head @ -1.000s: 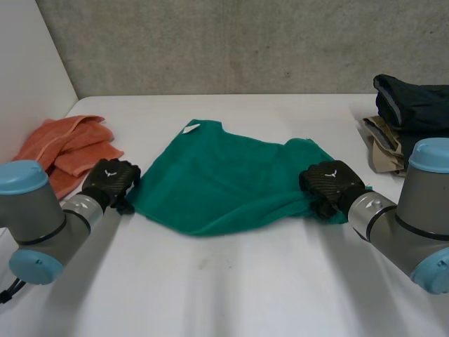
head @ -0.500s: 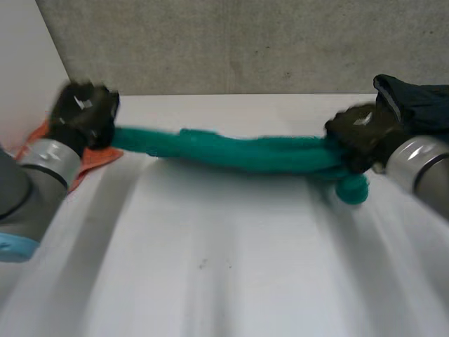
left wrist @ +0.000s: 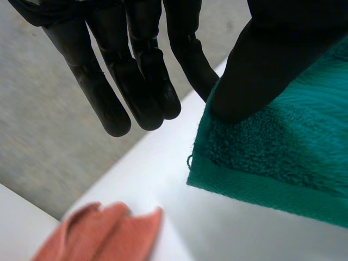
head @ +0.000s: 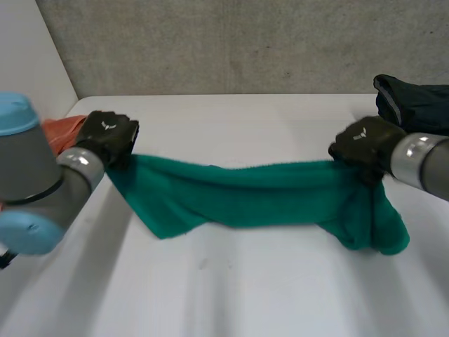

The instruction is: Fold the laundry.

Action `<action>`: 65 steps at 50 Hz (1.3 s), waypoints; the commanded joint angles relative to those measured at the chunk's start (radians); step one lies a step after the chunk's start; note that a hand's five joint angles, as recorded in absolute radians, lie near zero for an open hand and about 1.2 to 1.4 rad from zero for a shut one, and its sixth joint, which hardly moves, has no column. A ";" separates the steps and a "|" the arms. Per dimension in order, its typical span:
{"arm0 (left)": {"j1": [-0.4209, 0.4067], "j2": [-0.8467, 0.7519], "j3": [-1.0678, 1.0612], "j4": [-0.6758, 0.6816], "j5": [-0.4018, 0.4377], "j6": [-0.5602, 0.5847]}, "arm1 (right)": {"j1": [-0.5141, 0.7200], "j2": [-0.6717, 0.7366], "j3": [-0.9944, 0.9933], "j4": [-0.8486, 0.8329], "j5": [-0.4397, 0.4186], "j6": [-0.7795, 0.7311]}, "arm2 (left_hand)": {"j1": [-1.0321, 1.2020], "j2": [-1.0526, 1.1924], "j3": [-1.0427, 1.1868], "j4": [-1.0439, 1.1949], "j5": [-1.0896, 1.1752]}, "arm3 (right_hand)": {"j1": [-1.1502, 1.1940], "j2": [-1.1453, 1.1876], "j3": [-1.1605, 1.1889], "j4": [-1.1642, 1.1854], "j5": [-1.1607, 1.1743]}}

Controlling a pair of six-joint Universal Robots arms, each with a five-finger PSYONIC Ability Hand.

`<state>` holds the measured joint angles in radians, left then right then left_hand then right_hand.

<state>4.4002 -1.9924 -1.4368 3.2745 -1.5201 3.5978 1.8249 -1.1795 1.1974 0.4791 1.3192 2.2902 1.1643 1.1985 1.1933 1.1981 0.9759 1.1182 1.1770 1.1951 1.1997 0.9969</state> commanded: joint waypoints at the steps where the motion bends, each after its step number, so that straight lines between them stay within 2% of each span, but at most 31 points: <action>1: -0.028 -0.103 0.324 0.265 -0.078 0.004 | 0.033 0.083 -0.192 -0.391 0.129 0.155 | 0.232 0.198 0.203 0.198 0.246 | 0.278 0.219 0.201 0.197 0.225; 4: -0.034 -0.089 0.355 0.420 -0.080 0.006 | 0.039 0.064 -0.187 -0.667 0.156 0.219 | 0.232 0.198 0.203 0.198 0.246 | 0.278 0.219 0.201 0.197 0.225; 5: -0.036 -0.063 0.358 0.515 -0.080 0.005 | 0.042 0.055 -0.174 -0.736 0.158 0.236 | 0.232 0.198 0.203 0.198 0.246 | 0.278 0.219 0.201 0.197 0.225; 7: -0.041 -0.027 0.349 0.597 -0.083 0.005 | 0.047 0.023 -0.121 -0.926 0.163 0.294 | 0.232 0.198 0.203 0.198 0.246 | 0.278 0.219 0.201 0.197 0.225; 9: -0.048 0.010 0.323 0.663 -0.086 0.002 | 0.048 0.000 -0.075 -1.014 0.160 0.321 | 0.232 0.198 0.203 0.198 0.246 | 0.278 0.219 0.201 0.197 0.225; 12: -0.064 0.032 0.273 0.660 -0.080 0.004 | 0.050 -0.029 -0.001 -1.059 0.149 0.338 | 0.232 0.198 0.203 0.198 0.246 | 0.278 0.219 0.201 0.197 0.225; 18: -0.064 0.033 0.077 0.617 -0.084 -0.011 | 0.053 -0.035 0.117 -0.982 0.137 0.341 | 0.232 0.198 0.203 0.198 0.246 | 0.278 0.219 0.201 0.197 0.225; 24: -0.061 0.033 -0.184 0.593 -0.078 -0.013 | 0.051 -0.032 0.283 -0.760 0.115 0.341 | 0.232 0.198 0.203 0.198 0.246 | 0.278 0.219 0.201 0.197 0.225; 31: -0.064 0.055 -0.372 0.594 -0.074 -0.016 | 0.045 -0.025 0.467 -0.542 0.002 0.330 | 0.232 0.198 0.203 0.198 0.246 | 0.262 0.203 0.185 0.180 0.208; 33: -0.065 0.064 -0.404 0.594 -0.074 -0.016 | 0.037 -0.025 0.472 -0.530 -0.015 0.331 | 0.232 0.198 0.203 0.198 0.246 | -0.147 -0.206 -0.224 -0.229 -0.201; 34: -0.067 0.064 -0.410 0.594 -0.074 -0.018 | 0.036 -0.026 0.470 -0.528 -0.018 0.331 | 0.232 0.198 0.203 0.198 0.246 | -0.440 -0.499 -0.517 -0.522 -0.493; 35: -0.068 0.064 -0.416 0.594 -0.074 -0.018 | 0.036 -0.028 0.469 -0.530 -0.021 0.331 | 0.232 0.198 0.203 0.198 0.246 | -0.495 -0.554 -0.572 -0.577 -0.549; 38: -0.073 0.064 -0.424 0.594 -0.074 -0.019 | 0.034 -0.049 0.429 -0.527 -0.032 0.334 | 0.232 0.198 0.203 0.198 0.246 | -0.665 -0.724 -0.742 -0.747 -0.719; 45: -0.067 0.075 -0.425 0.594 -0.074 -0.019 | 0.028 -0.071 0.265 -0.413 -0.035 0.312 | 0.232 0.198 0.203 0.198 0.246 | -0.672 -0.731 -0.749 -0.754 -0.725; 49: -0.059 0.089 -0.427 0.594 -0.074 -0.019 | -0.005 -0.049 0.121 -0.260 -0.061 0.230 | 0.232 0.198 0.203 0.198 0.246 | -0.643 -0.702 -0.720 -0.724 -0.696; 54: -0.044 0.098 -0.438 0.594 -0.072 -0.019 | -0.055 0.110 -0.022 -0.125 -0.104 0.027 | 0.232 0.198 0.203 0.198 0.246 | -0.555 -0.614 -0.632 -0.636 -0.608; 59: -0.042 0.102 -0.439 0.594 -0.072 -0.019 | -0.062 0.225 -0.088 -0.109 -0.065 -0.100 | 0.232 0.198 0.203 0.198 0.246 | -0.499 -0.558 -0.576 -0.580 -0.552; 65: -0.041 0.115 -0.448 0.594 -0.071 -0.019 | -0.068 0.268 -0.084 -0.103 0.009 -0.109 | 0.232 0.198 0.203 0.198 0.246 | -0.505 -0.564 -0.582 -0.586 -0.558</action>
<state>4.3583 -1.8872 -1.8781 3.8687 -1.5920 3.5788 1.7611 -0.9558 1.1065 0.3796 1.2653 2.1994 1.1643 1.2001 1.1964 1.2020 0.9759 0.5133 0.5161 0.5176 0.5205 0.3548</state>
